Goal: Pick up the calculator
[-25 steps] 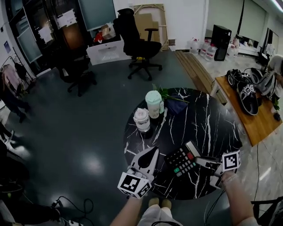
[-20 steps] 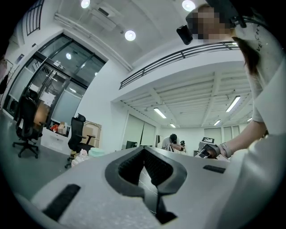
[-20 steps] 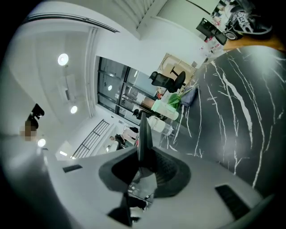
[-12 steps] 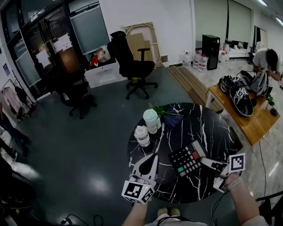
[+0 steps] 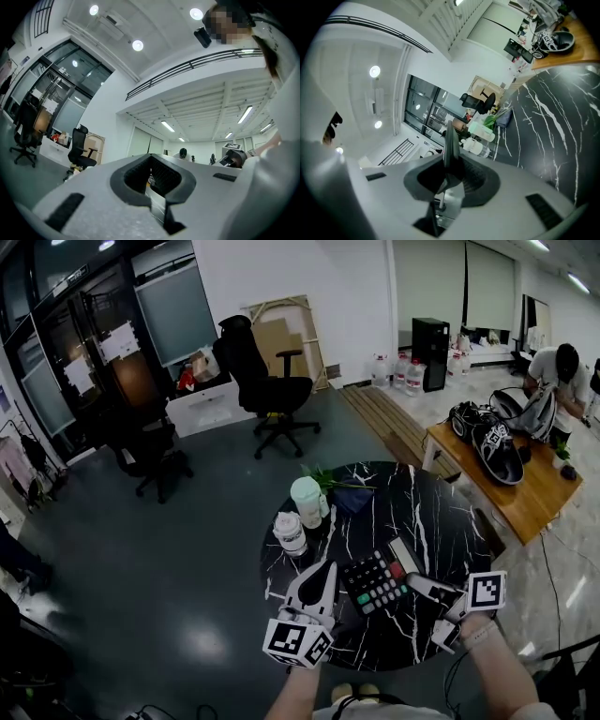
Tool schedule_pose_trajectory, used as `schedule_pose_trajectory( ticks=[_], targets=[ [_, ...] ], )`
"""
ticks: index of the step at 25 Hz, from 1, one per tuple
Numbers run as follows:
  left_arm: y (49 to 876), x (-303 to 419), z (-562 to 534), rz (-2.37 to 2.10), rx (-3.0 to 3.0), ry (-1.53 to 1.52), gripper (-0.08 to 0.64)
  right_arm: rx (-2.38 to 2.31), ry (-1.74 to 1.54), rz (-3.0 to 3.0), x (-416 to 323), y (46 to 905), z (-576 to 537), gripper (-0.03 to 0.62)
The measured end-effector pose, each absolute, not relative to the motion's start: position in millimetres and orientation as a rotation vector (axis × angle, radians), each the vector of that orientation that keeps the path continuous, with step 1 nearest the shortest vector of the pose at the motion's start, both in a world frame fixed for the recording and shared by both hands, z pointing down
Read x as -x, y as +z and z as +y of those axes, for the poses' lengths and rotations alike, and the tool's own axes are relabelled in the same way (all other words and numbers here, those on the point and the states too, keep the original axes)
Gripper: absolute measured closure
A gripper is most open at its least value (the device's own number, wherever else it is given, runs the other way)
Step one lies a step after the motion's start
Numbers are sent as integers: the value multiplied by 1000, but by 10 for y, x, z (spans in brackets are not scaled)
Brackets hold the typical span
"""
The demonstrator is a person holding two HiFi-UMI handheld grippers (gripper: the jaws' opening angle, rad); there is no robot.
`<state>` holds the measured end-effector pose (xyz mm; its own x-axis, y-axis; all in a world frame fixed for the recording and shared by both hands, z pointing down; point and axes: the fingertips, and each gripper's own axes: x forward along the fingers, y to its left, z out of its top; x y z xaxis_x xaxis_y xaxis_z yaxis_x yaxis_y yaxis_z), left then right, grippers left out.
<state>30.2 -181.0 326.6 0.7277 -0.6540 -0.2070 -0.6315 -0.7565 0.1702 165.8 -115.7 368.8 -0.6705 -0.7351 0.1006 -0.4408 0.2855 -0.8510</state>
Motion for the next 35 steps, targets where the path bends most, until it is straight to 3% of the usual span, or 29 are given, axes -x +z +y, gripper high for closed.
schedule_pose_trajectory(
  ticks=[35],
  targets=[
    [3513, -247, -1707, -1060, -2762, -369, 555, 1221, -1338, 2072, -1875, 4002, -960, 518]
  ],
)
